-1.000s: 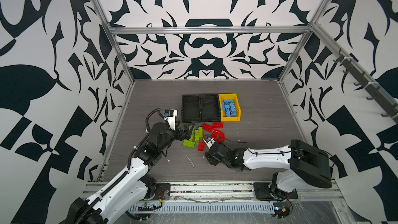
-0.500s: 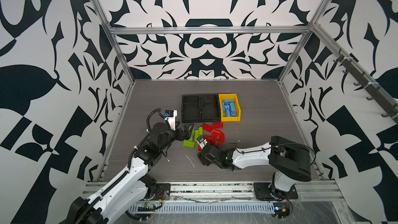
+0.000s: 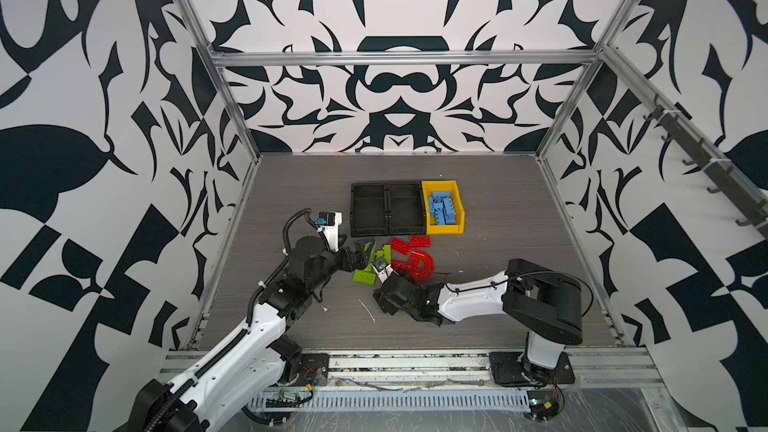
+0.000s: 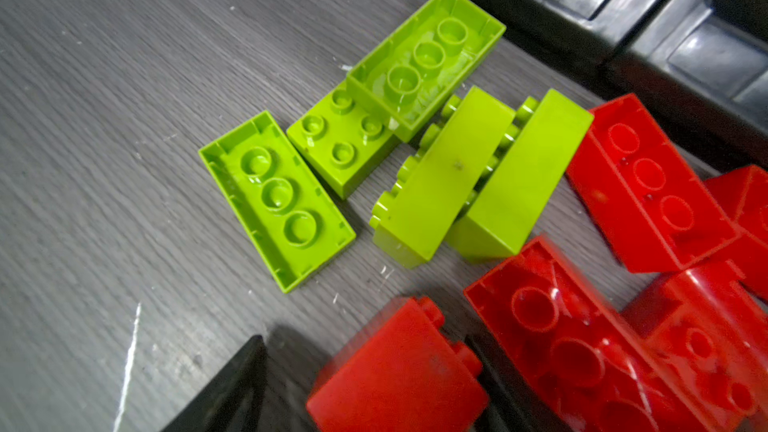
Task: Sort the legos into containers by color
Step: 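Lower the right gripper onto the red 2x2 brick and grasp it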
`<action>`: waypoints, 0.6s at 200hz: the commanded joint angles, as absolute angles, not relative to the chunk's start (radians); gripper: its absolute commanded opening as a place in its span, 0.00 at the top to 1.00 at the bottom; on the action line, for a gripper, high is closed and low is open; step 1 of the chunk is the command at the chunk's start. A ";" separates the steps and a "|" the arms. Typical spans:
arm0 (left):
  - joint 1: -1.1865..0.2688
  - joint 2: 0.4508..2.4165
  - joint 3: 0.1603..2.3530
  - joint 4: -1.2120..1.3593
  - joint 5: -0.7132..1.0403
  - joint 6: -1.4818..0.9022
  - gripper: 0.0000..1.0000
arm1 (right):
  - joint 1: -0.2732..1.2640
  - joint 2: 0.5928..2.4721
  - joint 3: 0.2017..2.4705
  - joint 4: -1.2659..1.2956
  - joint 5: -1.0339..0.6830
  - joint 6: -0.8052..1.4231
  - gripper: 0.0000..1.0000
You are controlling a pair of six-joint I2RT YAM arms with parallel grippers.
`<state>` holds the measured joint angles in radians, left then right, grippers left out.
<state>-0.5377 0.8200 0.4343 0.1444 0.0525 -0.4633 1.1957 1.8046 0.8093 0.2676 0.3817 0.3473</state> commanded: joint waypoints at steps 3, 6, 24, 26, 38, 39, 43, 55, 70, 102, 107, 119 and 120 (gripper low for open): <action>-0.535 0.815 0.429 0.150 0.062 -0.459 0.00 | 1.200 1.800 0.837 0.293 0.419 0.344 0.29; -0.535 0.815 0.428 0.151 0.061 -0.459 0.00 | 1.201 1.797 0.836 0.293 0.424 0.344 0.29; -0.535 0.816 0.430 0.150 0.061 -0.459 0.00 | 1.200 1.778 0.815 0.300 0.443 0.354 0.33; -0.534 0.816 0.430 0.150 0.061 -0.459 0.00 | 1.201 1.775 0.812 0.301 0.446 0.356 0.33; -0.534 0.816 0.428 0.151 0.061 -0.459 0.00 | 1.200 1.755 0.785 0.313 0.459 0.362 0.36; -0.535 0.816 0.430 0.152 0.061 -0.459 0.00 | 1.200 1.753 0.783 0.315 0.460 0.362 0.37; -0.534 0.816 0.428 0.150 0.062 -0.459 0.00 | 1.200 1.745 0.774 0.319 0.464 0.363 0.38; -0.535 0.816 0.428 0.152 0.063 -0.460 0.00 | 1.198 1.722 0.745 0.336 0.477 0.370 0.40; -0.535 0.817 0.428 0.152 0.063 -0.460 0.00 | 1.199 1.691 0.716 0.350 0.478 0.372 0.42; -0.534 0.821 0.428 0.153 0.066 -0.462 0.00 | 1.197 1.655 0.685 0.350 0.485 0.377 0.47; -0.535 0.821 0.429 0.155 0.066 -0.462 0.00 | 1.198 1.655 0.684 0.351 0.485 0.379 0.47; -0.535 0.822 0.430 0.154 0.066 -0.462 0.00 | 1.197 1.661 0.687 0.351 0.482 0.376 0.50; -0.535 0.822 0.430 0.155 0.066 -0.462 0.00 | 1.196 1.662 0.687 0.350 0.481 0.376 0.51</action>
<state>-0.5377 0.8200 0.4343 0.1448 0.0532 -0.4637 1.1957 1.6794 0.6910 0.3206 0.4538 0.3660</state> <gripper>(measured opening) 0.999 0.518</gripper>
